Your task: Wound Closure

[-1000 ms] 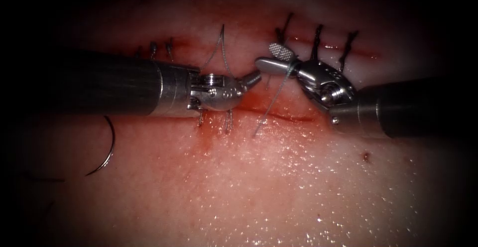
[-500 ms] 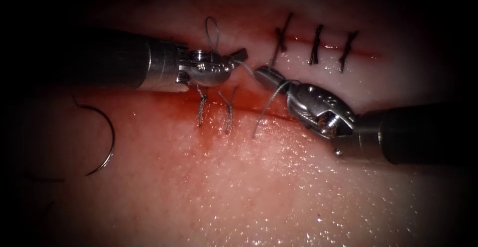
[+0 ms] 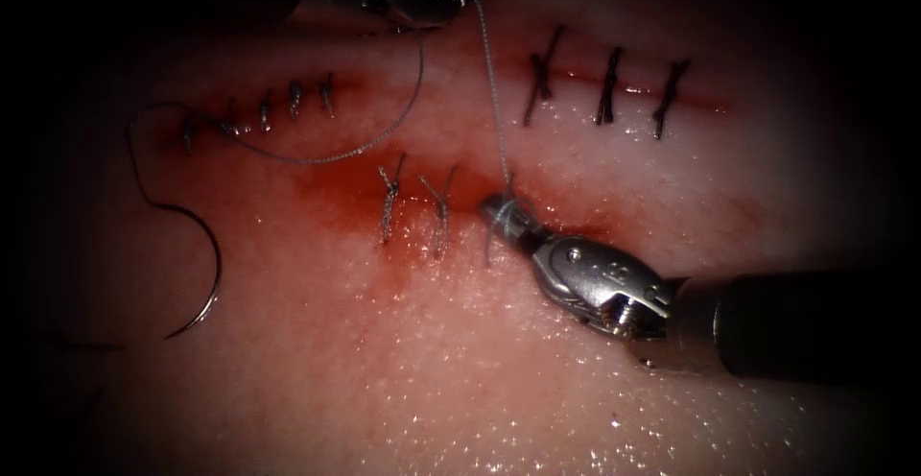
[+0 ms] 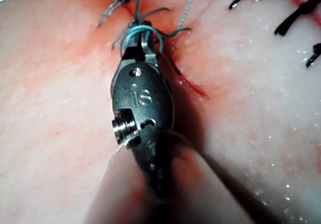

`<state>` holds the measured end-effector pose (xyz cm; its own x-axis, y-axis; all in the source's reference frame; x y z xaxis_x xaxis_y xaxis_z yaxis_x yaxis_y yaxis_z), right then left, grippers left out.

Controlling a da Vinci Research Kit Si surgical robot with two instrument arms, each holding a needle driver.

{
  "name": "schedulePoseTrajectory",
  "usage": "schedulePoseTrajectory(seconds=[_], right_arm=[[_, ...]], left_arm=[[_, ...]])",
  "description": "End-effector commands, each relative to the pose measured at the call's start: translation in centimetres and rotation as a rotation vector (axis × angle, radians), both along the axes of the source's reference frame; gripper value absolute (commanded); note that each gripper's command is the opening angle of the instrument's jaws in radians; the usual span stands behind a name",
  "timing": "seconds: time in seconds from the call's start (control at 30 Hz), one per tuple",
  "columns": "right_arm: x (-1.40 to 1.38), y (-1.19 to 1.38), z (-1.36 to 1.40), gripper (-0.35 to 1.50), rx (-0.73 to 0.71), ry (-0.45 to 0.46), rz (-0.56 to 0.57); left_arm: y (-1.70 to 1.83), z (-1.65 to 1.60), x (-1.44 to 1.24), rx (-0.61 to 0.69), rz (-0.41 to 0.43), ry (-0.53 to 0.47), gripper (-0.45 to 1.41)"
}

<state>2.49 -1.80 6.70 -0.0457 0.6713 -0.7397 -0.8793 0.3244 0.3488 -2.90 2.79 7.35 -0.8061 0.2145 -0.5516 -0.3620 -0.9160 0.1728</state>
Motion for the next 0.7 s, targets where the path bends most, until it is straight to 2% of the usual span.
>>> schedulePoseTrajectory(seconds=[0.03,0.37,0.53,0.7], right_arm=[[0.06,-0.11,0.03,-0.35,0.003,-0.003,-0.007],[0.13,-0.44,-0.17,-0.35,0.019,-0.019,-0.029],[0.12,-0.62,-0.26,-0.35,0.031,-0.044,-0.052],[0.13,-0.69,-0.24,-0.35,0.036,-0.050,-0.057]], left_arm=[[0.06,0.02,-0.06,0.001,-0.006,-0.016,-0.45],[0.65,-0.17,0.00,0.012,-0.062,-0.118,-0.45],[0.77,-0.14,0.06,0.006,-0.069,-0.109,-0.45],[0.83,-0.12,0.11,-0.005,-0.074,-0.109,-0.45]])
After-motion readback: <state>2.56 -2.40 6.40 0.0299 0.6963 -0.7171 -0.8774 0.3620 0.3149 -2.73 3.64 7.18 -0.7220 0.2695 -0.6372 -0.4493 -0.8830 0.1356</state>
